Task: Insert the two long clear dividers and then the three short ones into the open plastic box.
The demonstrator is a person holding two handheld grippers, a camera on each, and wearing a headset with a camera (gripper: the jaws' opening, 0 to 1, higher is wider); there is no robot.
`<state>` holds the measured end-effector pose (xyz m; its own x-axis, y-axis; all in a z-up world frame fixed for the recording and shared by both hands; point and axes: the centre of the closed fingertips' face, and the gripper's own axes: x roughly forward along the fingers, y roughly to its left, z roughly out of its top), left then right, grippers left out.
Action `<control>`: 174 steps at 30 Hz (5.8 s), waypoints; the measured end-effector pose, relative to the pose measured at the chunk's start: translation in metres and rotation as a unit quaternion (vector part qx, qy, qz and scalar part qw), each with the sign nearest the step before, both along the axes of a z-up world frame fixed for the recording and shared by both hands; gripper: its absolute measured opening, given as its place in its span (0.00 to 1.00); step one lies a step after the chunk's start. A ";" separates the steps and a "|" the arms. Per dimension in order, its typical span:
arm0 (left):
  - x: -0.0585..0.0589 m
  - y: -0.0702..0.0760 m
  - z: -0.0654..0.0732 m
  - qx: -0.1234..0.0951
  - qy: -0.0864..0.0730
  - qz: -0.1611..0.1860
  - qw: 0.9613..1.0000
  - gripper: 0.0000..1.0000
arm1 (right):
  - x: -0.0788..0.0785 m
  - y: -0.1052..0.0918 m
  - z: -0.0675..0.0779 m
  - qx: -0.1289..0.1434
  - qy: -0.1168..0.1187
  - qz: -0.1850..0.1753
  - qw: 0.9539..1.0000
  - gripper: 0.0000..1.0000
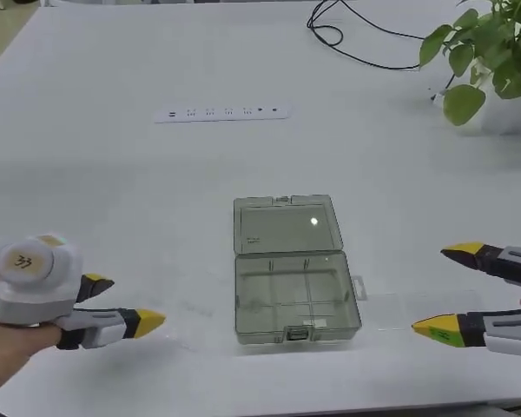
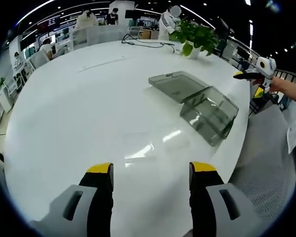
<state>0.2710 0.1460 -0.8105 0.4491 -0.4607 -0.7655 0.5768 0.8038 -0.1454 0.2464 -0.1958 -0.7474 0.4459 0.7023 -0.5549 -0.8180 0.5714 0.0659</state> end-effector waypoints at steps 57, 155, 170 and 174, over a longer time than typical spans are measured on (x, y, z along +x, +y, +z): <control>-0.002 0.012 -0.036 0.152 0.097 -0.003 0.984 0.32 | -0.003 0.008 -0.006 0.012 0.005 -0.002 1.000 0.75; -0.017 -0.167 0.101 -0.239 -0.008 0.023 0.971 0.30 | 0.014 0.137 0.066 0.167 0.101 -0.118 0.974 0.25; -0.023 -0.179 0.102 -0.218 -0.022 -0.014 0.976 0.30 | 0.012 0.150 0.058 0.173 0.132 -0.130 0.967 0.13; -0.024 -0.179 0.102 -0.215 -0.024 -0.016 0.976 0.30 | 0.013 0.150 0.057 0.176 0.137 -0.140 0.965 0.08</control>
